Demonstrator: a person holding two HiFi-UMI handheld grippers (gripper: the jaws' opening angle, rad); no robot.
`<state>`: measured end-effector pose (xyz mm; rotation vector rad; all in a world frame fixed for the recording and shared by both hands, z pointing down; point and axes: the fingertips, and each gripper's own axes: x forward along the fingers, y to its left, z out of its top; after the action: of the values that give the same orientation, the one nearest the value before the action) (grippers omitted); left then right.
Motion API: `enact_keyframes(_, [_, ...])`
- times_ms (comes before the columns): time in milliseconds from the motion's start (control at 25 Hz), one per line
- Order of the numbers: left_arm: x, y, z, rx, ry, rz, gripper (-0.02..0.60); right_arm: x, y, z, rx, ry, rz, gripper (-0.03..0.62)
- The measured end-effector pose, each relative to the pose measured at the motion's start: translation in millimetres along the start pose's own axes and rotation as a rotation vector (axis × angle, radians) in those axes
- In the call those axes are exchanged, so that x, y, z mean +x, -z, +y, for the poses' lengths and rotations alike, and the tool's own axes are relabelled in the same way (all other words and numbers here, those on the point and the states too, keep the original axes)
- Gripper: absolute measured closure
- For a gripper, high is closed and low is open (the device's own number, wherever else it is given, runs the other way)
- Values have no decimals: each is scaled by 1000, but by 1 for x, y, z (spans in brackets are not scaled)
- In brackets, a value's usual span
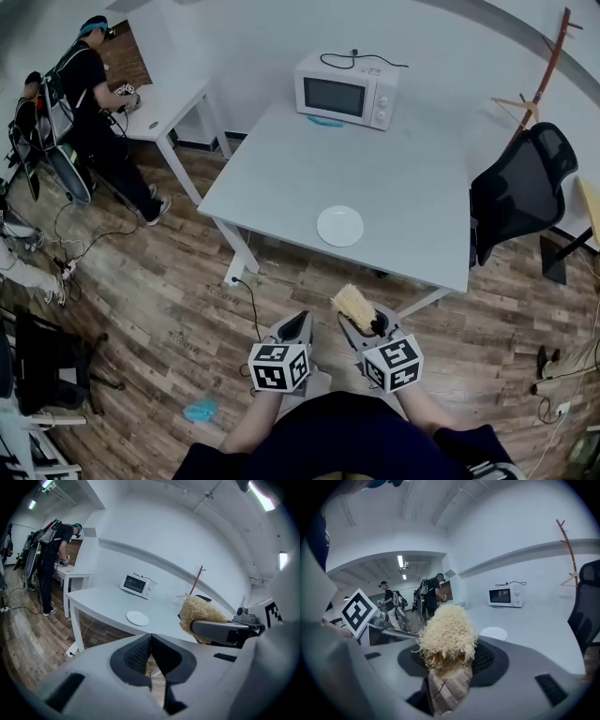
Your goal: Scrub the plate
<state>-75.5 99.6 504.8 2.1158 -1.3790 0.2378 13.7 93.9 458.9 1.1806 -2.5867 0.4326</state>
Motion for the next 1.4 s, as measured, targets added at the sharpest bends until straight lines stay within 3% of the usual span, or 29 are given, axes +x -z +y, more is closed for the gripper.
enact_keyframes(320, [19, -33, 50, 43, 58, 23, 563, 59, -21, 8, 28, 58, -31, 408])
enact_keyframes(520, [31, -35, 69, 45, 90, 54, 561, 71, -23, 7, 29, 113, -20, 408])
enact_keyframes(920, [54, -40, 80, -5, 133, 83, 561, 75, -25, -18, 29, 205, 26, 408])
enact_keyframes(1400, [112, -56, 84, 10, 169, 145, 561, 106, -36, -82, 40, 254, 30, 408])
